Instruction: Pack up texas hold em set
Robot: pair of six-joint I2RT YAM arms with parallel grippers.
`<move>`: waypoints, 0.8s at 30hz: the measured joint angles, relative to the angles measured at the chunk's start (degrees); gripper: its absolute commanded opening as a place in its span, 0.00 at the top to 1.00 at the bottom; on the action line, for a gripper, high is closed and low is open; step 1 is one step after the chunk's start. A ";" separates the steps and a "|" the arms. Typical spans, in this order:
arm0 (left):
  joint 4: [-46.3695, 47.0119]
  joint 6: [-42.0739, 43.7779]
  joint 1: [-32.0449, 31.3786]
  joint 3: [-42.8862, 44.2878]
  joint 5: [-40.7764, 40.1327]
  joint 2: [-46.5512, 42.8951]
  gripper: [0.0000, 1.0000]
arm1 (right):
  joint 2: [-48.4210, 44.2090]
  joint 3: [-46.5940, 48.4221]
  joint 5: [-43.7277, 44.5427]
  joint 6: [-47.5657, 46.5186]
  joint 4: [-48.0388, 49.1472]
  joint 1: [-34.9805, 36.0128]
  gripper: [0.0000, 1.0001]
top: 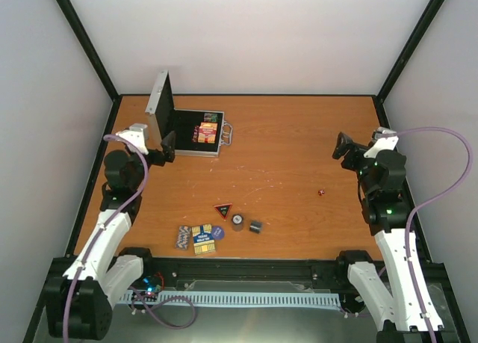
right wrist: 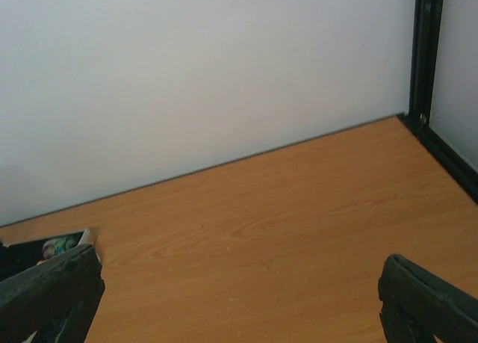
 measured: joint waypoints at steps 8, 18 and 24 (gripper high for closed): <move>-3.89 -1.88 -19.34 10.36 0.52 8.76 0.03 | 3.21 0.02 -11.72 2.45 -6.93 0.00 0.00; -12.48 -8.98 -24.50 25.81 -2.21 38.66 0.02 | -0.72 -5.38 -20.46 2.54 -10.58 0.00 0.00; -19.30 -13.40 -24.55 36.20 -7.32 50.10 0.00 | -0.68 -5.62 -21.40 2.34 -11.96 0.00 0.00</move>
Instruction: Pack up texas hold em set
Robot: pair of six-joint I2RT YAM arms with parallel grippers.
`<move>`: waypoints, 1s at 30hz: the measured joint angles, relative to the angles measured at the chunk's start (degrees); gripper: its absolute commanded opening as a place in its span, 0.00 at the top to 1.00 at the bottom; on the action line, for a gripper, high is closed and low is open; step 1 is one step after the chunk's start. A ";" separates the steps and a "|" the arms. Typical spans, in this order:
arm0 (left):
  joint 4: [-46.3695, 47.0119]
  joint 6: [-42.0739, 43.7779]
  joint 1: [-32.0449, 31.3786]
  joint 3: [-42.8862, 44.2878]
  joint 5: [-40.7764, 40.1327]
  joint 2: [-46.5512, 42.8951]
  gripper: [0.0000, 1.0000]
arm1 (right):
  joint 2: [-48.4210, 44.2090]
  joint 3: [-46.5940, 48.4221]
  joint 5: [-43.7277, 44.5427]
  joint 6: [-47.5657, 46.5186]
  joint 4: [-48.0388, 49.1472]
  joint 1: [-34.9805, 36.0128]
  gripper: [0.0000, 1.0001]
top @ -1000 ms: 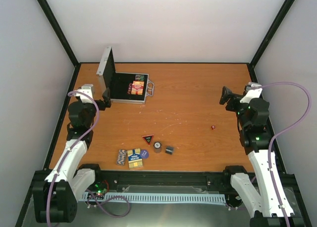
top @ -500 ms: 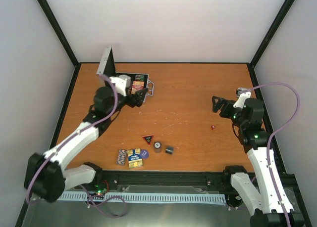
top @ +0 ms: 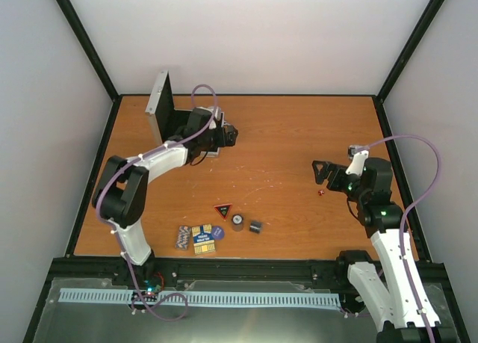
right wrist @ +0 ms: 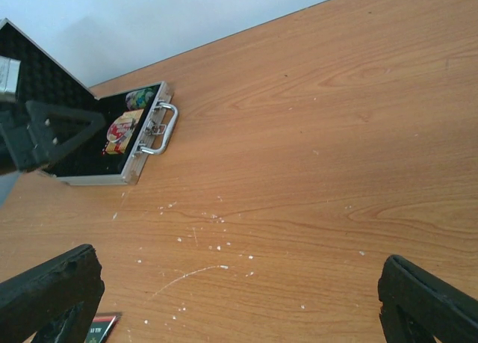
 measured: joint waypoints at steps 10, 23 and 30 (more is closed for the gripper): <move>-7.58 -7.78 0.00 10.67 -8.98 9.77 0.02 | -0.55 -0.20 -0.70 -1.03 -1.20 0.00 0.00; -9.40 -10.10 -0.33 11.39 -8.55 13.14 0.04 | 0.04 -0.20 -0.94 -1.40 -1.18 0.00 0.00; -10.64 -10.36 -1.57 11.39 -8.55 13.70 0.00 | 0.04 -0.20 -0.98 -1.40 -1.18 0.00 0.00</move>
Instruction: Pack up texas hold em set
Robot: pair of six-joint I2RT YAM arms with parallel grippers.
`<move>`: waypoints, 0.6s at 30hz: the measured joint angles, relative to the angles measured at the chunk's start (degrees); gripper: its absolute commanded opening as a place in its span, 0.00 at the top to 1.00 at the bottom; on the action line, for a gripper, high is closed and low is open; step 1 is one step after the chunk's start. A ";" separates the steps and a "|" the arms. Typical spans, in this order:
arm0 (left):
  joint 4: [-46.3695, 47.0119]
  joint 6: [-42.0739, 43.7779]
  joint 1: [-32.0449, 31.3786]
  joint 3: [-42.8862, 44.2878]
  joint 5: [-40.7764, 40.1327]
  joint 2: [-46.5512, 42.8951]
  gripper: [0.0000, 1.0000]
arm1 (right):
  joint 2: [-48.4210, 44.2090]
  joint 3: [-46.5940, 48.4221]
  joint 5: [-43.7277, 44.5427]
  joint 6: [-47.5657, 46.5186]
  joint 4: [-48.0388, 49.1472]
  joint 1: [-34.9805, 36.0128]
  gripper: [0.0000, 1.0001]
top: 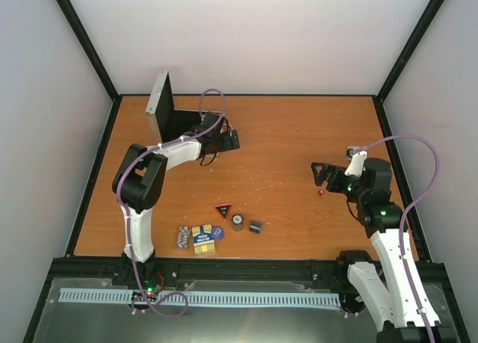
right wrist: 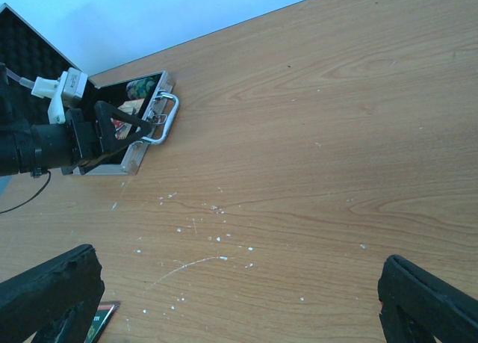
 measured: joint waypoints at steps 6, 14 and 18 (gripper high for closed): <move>-0.81 -0.04 -0.59 0.00 0.11 0.66 0.00 | -0.07 -0.02 -0.15 0.00 -0.02 0.00 0.00; 0.68 0.24 -3.15 -2.23 -2.47 0.00 0.00 | -0.42 -0.31 -0.37 -0.02 -0.02 0.00 0.00; 1.25 0.28 -6.32 -5.84 -4.00 -2.40 0.00 | -0.39 -0.31 -0.61 -0.02 -0.02 0.00 0.00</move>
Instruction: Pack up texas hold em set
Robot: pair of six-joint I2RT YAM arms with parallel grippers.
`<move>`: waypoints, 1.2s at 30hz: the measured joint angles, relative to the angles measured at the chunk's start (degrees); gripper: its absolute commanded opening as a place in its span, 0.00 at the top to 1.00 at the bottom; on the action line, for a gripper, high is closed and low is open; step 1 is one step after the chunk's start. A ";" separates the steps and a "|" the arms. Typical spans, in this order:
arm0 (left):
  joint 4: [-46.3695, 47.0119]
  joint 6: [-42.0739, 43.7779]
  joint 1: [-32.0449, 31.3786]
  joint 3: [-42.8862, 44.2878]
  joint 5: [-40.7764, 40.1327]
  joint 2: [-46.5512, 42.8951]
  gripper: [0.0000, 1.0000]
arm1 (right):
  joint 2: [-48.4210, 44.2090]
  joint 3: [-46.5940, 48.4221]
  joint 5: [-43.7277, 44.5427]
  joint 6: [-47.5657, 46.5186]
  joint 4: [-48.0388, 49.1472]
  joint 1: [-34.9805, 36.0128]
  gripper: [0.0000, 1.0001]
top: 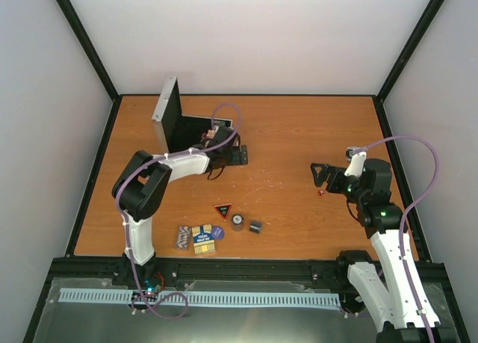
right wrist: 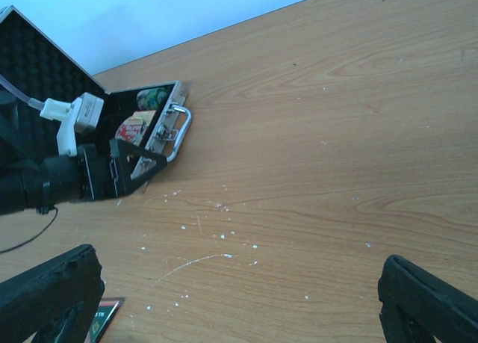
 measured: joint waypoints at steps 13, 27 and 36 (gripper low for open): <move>0.33 2.21 -7.21 -16.26 2.08 -14.51 0.00 | 0.11 0.00 -6.19 -1.68 0.44 0.00 0.00; -5.97 2.73 -7.21 -29.24 2.80 -44.87 0.12 | 1.25 0.02 -14.62 -2.86 4.61 15.08 0.01; -4.63 4.48 -1.79 -37.46 13.09 -50.73 0.09 | 20.15 6.80 -2.95 -6.80 7.17 48.72 0.08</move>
